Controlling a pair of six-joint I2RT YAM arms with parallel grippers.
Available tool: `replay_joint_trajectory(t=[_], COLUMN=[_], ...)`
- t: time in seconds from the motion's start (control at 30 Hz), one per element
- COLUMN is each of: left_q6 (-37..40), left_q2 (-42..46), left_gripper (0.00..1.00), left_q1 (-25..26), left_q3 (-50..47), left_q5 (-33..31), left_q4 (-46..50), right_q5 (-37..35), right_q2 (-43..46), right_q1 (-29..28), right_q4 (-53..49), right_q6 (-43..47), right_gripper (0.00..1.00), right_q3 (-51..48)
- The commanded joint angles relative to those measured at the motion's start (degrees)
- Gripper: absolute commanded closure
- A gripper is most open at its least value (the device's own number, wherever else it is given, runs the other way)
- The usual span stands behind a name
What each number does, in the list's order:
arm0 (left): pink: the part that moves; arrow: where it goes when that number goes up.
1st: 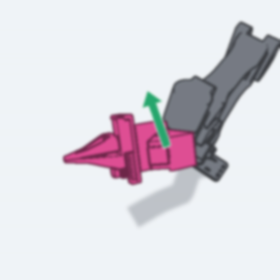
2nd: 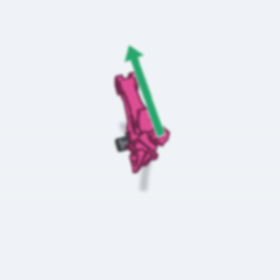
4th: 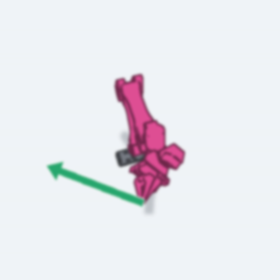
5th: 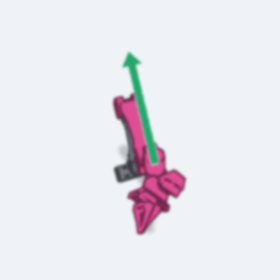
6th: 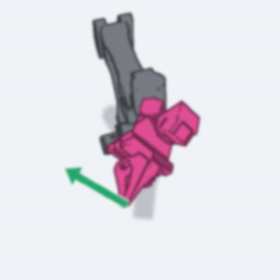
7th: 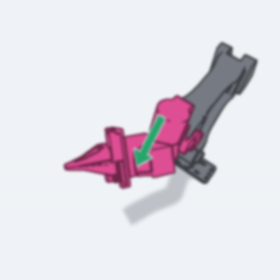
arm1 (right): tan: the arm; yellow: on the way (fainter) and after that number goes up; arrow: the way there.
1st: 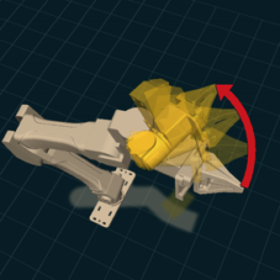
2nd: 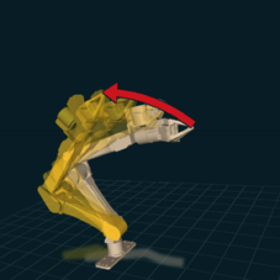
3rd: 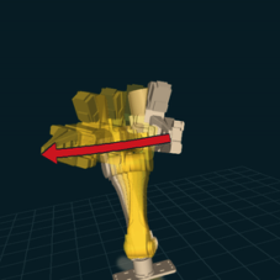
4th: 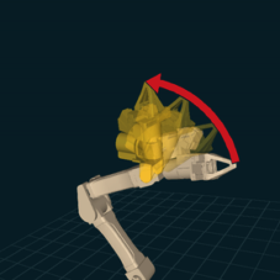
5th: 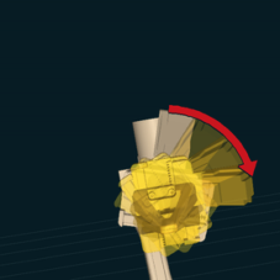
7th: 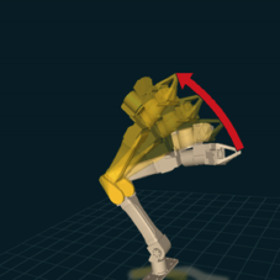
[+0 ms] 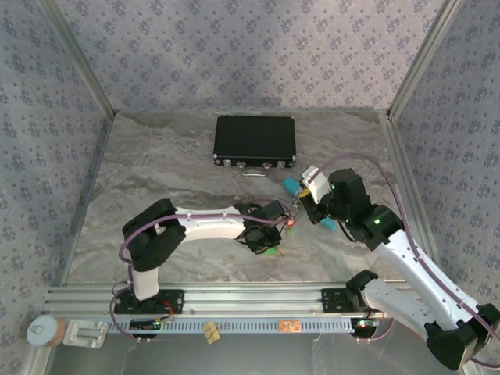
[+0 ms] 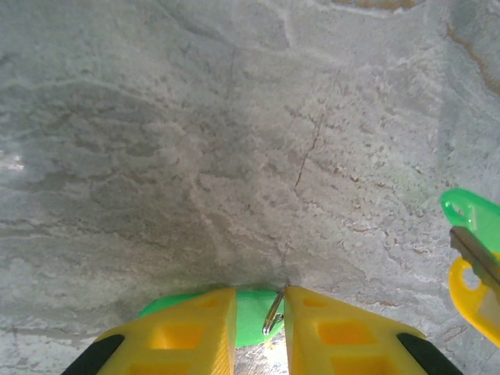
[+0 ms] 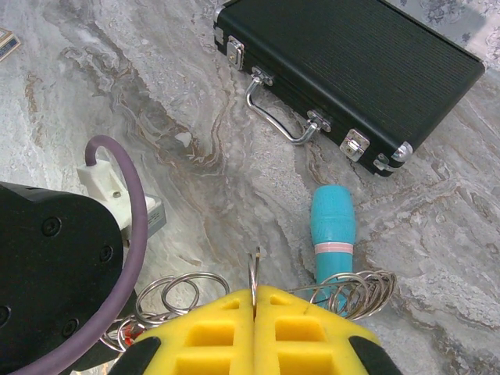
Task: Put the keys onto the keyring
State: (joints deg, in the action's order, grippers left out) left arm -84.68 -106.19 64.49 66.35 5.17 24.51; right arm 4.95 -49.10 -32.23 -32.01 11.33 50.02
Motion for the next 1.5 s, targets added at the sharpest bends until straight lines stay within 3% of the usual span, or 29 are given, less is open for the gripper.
replay_joint_trajectory(t=[0.0, 0.63, 1.03, 1.47], left_q6=[0.2, 0.6, 1.1, 12.7], left_q2=[-0.5, -1.9, -1.7, 8.7], left_gripper=[0.77, 0.77, 0.96, 1.0], left_q1=[-0.2, -0.2, -0.2, 0.1], left_q3=[1.6, 1.9, 1.9, -0.1], left_q5=[-0.1, 1.6, 0.9, -13.3], left_q4=[2.7, 0.4, -0.1, 13.9], right_q5=[0.8, 0.7, 0.7, 2.2], right_q2=[1.2, 1.5, 2.0, 1.2], right_q1=[0.1, 0.1, 0.1, 0.0], right_q4=[-0.1, -0.4, -0.7, 0.2], right_q6=[-1.0, -1.0, -1.1, -1.3], right_gripper=[1.0, 1.0, 1.0, 1.0], right_q3=[0.0, 0.1, 0.1, -0.2])
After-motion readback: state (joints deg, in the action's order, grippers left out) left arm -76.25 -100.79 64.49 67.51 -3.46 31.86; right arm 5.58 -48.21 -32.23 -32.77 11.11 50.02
